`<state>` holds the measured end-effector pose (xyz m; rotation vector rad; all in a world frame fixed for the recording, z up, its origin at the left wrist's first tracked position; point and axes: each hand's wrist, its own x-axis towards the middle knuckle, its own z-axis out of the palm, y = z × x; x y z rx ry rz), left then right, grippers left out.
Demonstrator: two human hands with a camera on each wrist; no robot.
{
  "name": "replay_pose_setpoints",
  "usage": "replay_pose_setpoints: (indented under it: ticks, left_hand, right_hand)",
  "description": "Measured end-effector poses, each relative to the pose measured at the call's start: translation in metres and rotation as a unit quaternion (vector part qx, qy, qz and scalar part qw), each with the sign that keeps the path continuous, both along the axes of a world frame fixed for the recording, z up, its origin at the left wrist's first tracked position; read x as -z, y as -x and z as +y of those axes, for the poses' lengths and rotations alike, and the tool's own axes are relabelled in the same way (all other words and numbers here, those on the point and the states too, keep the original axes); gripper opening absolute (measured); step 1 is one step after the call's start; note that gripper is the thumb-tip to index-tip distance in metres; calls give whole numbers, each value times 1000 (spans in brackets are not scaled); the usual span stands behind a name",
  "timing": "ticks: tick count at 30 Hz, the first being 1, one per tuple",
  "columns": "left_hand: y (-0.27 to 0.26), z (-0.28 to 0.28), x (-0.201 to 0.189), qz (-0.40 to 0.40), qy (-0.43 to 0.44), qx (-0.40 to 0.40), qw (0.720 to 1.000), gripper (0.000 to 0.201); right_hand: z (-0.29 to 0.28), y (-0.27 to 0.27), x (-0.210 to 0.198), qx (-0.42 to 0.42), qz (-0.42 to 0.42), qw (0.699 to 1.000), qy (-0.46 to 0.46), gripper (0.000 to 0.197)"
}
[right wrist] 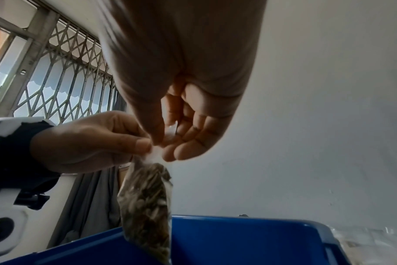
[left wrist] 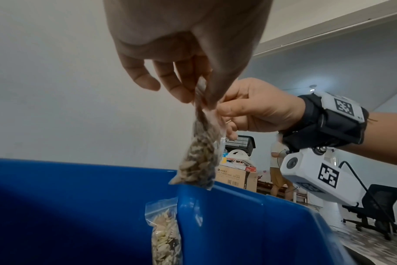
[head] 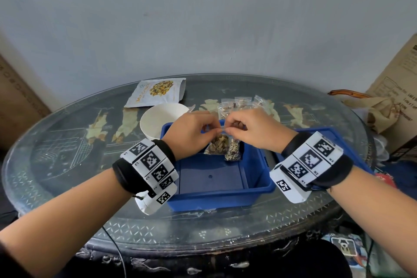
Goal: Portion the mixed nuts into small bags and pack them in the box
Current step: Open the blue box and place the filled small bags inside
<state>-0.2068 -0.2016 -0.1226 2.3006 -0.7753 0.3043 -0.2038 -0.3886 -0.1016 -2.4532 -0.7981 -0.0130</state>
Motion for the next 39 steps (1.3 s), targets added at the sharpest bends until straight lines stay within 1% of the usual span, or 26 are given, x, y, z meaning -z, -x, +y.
replay_pose_setpoints:
  ticks: [2, 4, 7, 11, 15, 18, 21, 26, 31, 35, 39]
  left_hand:
    - [1, 0, 2, 1, -5, -4, 1000, 20]
    - [3, 1, 2, -4, -10, 2, 1000, 23]
    - [5, 2, 1, -1, 2, 16, 1000, 22]
    - [6, 1, 1, 2, 15, 24, 1000, 21]
    - [6, 3, 0, 1, 3, 32, 999, 19]
    - [3, 8, -5, 11, -42, 44, 998, 15]
    - [1, 10, -11, 22, -88, 36, 995, 14]
    - [-7, 7, -17, 26, -150, 32, 988, 17]
    - [-19, -2, -21, 76, -165, 35, 983, 16]
    - [-36, -14, -17, 141, -217, 34, 965, 18]
    - [-50, -30, -1, 178, -272, 59, 944, 18]
  right_hand:
    - [0, 2, -1, -8, 0, 1000, 8, 12]
    - [-1, 4, -2, -16, -5, 1000, 18, 14]
    - [-1, 6, -2, -24, -27, 999, 14, 14]
    - [-1, 8, 3, -39, -56, 998, -12, 9]
    - [-2, 6, 8, -32, -43, 998, -25, 7]
    - [-7, 4, 11, -9, 1, 999, -36, 10]
    - [-10, 3, 13, 8, 37, 999, -39, 12]
    - [-11, -1, 19, 23, 42, 997, -59, 14]
    - [-17, -11, 24, 28, 46, 997, -58, 12]
    - [-35, -22, 19, 35, 91, 994, -42, 16]
    - [-64, -53, 22, 104, 56, 993, -1, 19]
